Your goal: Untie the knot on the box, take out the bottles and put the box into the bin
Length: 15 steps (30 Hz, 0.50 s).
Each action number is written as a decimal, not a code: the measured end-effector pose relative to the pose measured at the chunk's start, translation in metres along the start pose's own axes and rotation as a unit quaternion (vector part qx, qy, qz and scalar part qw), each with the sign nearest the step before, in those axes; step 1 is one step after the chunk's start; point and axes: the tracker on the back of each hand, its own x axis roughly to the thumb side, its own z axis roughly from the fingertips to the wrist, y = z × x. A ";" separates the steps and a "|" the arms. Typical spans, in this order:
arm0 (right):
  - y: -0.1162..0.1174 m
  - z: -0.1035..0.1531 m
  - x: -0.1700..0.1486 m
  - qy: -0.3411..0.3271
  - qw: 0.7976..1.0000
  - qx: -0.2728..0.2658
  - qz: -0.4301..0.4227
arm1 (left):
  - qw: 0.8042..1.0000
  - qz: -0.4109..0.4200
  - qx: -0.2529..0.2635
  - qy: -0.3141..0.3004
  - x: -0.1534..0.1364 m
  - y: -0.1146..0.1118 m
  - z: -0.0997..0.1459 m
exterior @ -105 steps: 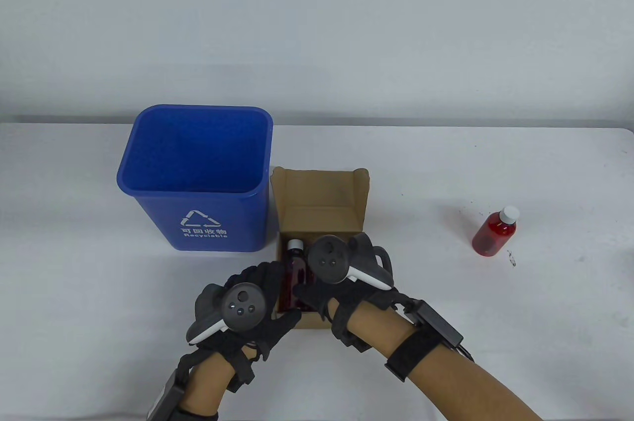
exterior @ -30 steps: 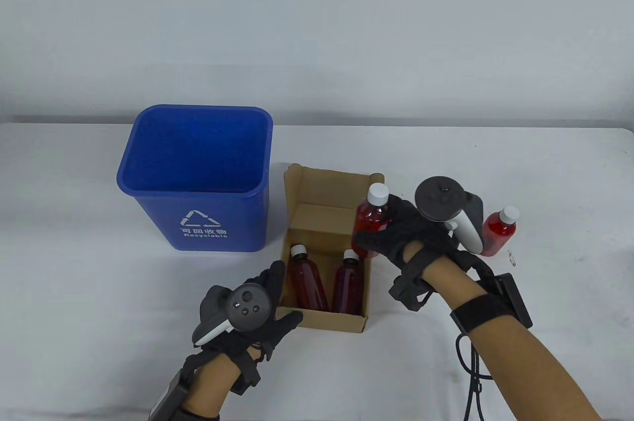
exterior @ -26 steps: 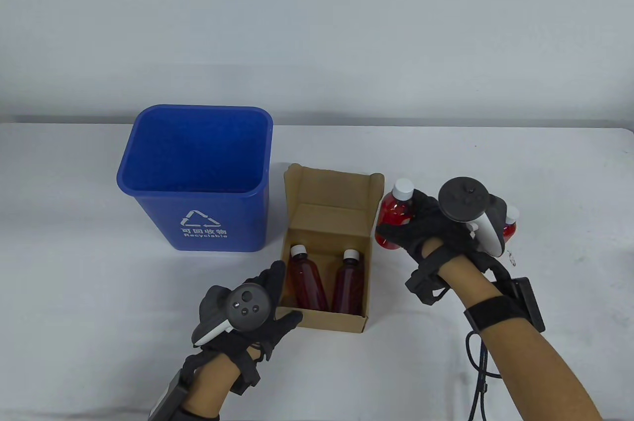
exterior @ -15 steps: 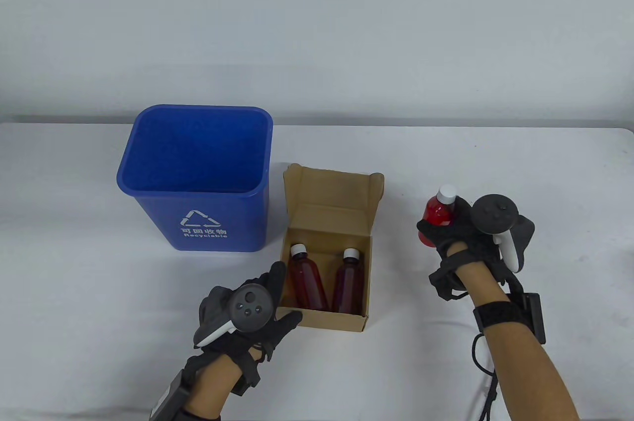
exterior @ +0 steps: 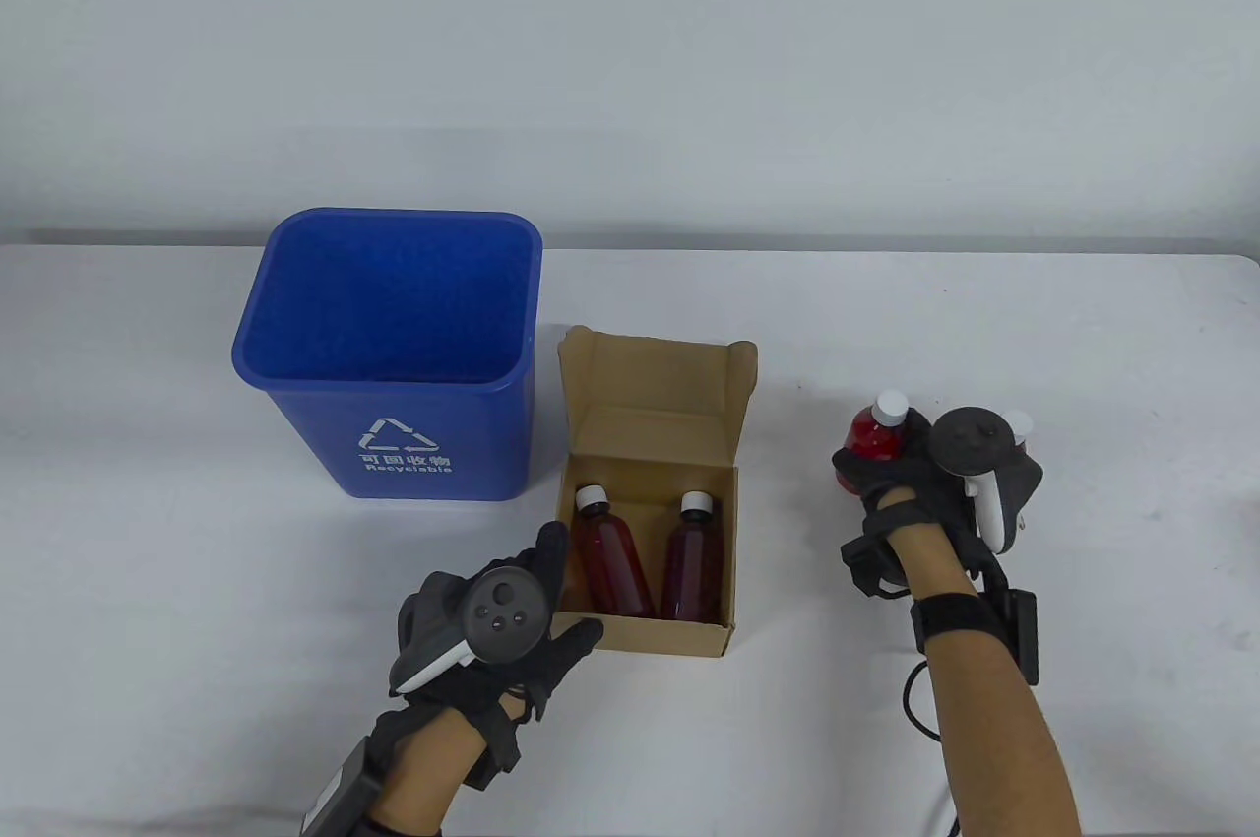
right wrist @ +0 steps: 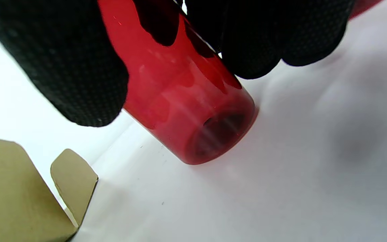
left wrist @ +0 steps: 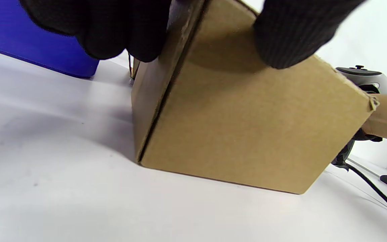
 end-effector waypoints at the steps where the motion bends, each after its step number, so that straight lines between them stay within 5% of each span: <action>1: 0.000 0.000 0.000 -0.001 1.000 0.000 0.003 | 1.000 -0.001 0.000 0.000 0.000 0.000 0.000; 15: -0.038 0.054 0.045 -0.095 0.993 0.010 0.062 | 1.000 0.000 0.001 0.004 0.000 0.000 0.000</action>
